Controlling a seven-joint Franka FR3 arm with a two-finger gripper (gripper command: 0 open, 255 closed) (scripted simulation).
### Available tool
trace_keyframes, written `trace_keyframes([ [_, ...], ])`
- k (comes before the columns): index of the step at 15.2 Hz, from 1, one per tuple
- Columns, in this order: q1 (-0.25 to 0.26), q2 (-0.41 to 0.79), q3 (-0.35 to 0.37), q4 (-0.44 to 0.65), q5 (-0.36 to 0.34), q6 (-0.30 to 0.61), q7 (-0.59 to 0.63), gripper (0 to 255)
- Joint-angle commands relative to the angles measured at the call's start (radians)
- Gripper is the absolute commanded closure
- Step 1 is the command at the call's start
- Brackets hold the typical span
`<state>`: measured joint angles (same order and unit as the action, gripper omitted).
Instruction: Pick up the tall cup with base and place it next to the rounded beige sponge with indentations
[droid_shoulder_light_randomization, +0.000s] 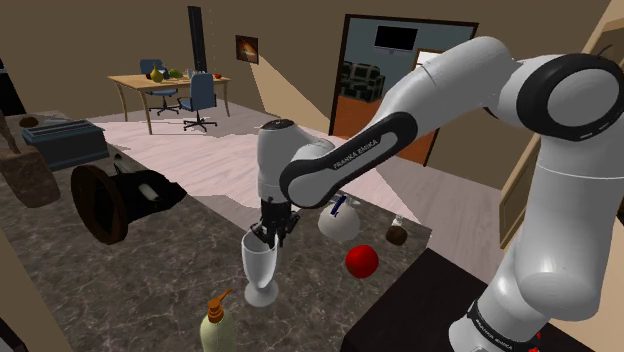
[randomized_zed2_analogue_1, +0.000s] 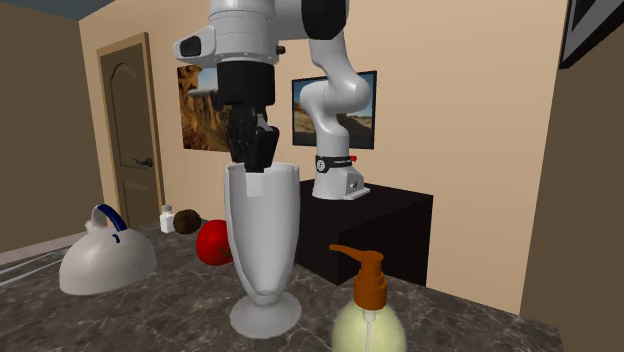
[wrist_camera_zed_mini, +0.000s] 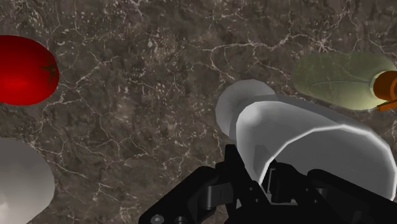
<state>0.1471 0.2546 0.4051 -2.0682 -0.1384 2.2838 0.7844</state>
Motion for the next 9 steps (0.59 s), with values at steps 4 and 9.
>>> trace_keyframes([
  [4,-0.008,-0.044,0.008,0.019,0.026,-0.059,-0.019,255],
  [9,-0.013,-0.081,0.013,0.046,0.047,-0.118,-0.033,255],
])
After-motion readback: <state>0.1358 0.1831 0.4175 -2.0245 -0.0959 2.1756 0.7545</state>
